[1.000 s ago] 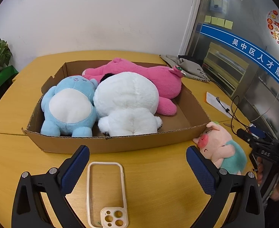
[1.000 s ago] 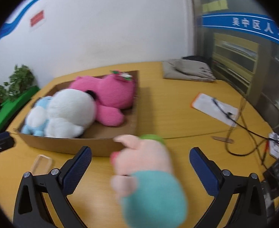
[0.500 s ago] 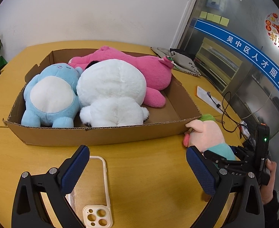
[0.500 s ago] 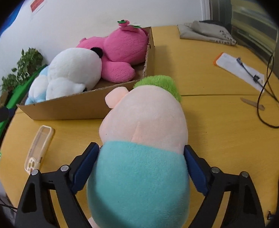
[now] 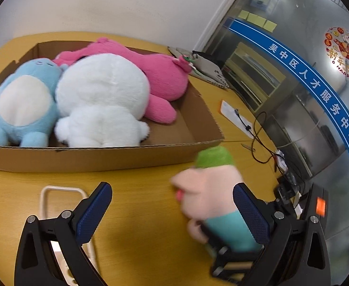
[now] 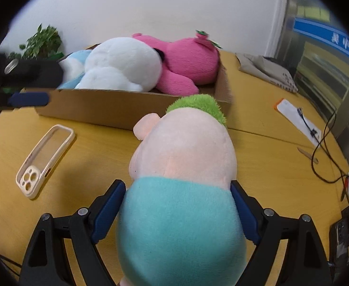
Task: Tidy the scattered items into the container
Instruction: 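Close both grippers on the pig plush and lift it, then carry the pig plush into the box beside the pink bear's head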
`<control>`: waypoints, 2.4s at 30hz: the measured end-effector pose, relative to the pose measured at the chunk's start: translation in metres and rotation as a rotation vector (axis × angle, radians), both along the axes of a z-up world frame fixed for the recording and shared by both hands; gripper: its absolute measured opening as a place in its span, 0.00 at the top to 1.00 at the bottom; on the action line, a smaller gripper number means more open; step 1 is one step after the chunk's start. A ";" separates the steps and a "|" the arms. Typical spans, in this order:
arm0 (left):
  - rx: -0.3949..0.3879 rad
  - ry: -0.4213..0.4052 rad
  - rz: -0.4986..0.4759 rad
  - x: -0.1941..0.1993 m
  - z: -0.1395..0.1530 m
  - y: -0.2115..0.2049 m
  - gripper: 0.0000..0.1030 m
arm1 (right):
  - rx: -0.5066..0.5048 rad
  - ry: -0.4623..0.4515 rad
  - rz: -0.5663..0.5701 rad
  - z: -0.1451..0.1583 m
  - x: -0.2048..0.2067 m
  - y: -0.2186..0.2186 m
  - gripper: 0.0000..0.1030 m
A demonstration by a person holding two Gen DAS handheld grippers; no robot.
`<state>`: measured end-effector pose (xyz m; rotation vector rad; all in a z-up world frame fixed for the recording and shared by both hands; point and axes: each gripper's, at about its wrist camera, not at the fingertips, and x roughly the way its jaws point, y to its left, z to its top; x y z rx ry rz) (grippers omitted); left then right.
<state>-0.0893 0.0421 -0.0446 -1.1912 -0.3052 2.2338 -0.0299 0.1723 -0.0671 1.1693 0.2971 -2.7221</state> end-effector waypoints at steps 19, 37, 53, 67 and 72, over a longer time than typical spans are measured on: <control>0.021 -0.176 -0.102 -0.021 -0.056 0.031 0.04 | -0.164 0.029 0.064 0.038 0.031 0.021 0.09; -0.078 -0.129 -0.173 -0.004 -0.048 0.053 0.16 | -0.162 -0.194 0.208 -0.026 0.032 -0.009 0.14; -0.030 -0.150 -0.193 -0.001 -0.038 0.052 0.23 | -0.186 -0.187 0.190 -0.022 0.031 0.004 0.11; -0.110 0.282 -0.198 -0.099 0.112 0.085 0.16 | -0.285 0.180 0.179 0.080 -0.067 0.027 0.18; -0.052 0.259 -0.113 -0.165 0.105 0.074 0.07 | -0.344 0.146 0.078 0.071 -0.150 0.053 0.20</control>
